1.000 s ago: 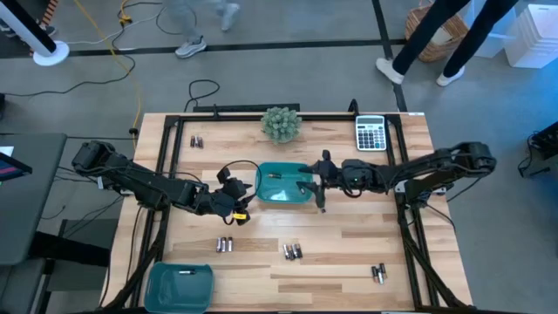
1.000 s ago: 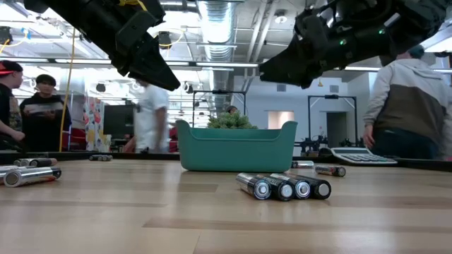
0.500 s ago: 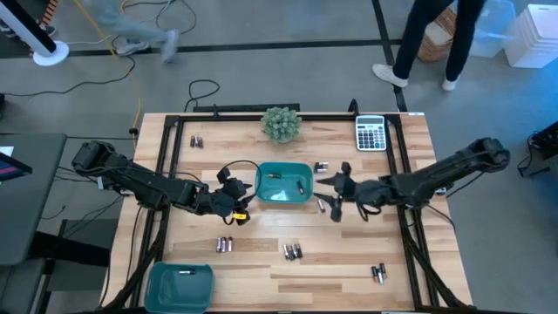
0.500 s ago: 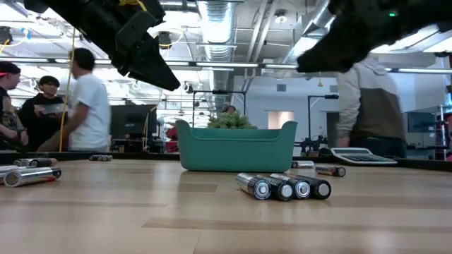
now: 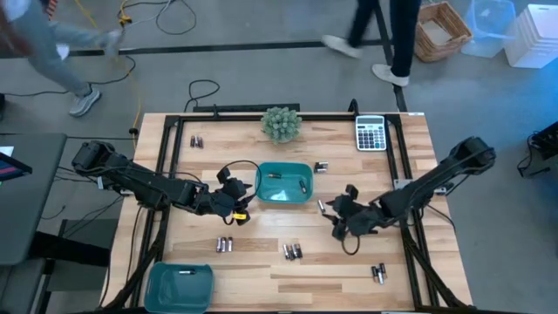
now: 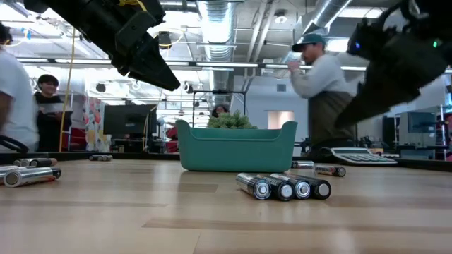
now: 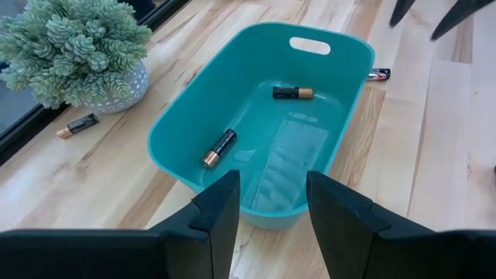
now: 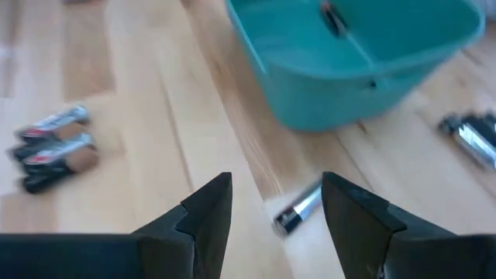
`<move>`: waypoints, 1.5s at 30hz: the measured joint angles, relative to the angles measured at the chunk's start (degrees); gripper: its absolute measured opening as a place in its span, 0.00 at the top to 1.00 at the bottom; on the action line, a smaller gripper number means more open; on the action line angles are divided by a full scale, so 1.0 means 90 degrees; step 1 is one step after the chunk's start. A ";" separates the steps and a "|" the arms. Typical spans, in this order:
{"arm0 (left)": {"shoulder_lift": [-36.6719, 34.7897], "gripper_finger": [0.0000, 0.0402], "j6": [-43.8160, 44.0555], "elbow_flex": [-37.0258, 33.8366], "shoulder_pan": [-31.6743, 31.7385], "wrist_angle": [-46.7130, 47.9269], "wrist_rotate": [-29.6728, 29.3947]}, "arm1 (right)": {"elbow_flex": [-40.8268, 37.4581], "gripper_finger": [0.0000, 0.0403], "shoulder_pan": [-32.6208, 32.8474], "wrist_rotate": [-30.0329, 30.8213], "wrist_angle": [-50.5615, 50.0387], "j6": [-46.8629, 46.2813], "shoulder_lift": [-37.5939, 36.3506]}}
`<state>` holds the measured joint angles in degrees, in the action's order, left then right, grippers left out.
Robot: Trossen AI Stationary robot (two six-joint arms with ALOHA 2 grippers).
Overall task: Sort batteries
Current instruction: Put the silver battery into the blue bin
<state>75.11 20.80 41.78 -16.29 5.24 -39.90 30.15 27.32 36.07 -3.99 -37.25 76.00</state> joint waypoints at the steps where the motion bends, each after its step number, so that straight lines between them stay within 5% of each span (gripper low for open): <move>1: 0.0000 0.64 0.0000 0.0000 0.0000 0.0000 0.0000 | 0.0000 0.47 -0.0014 0.0029 0.0003 -0.0143 0.0147; 21: 0.0000 0.64 -0.0024 0.0000 -0.0002 0.0007 0.0000 | 0.0019 0.49 -0.0442 0.0203 0.0844 -0.1196 0.2139; 38: 0.0000 0.64 -0.0020 0.0000 0.0000 0.0007 -0.0001 | 0.0007 0.83 -0.0716 0.0204 0.0851 -0.1207 0.2172; 45: 0.0000 0.64 -0.0020 0.0000 0.0000 0.0007 -0.0001 | 0.0007 0.87 -0.0716 0.0172 0.0839 -0.1206 0.2177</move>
<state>75.11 20.62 41.78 -16.29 5.30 -39.91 30.22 20.88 37.61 3.56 -48.11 95.59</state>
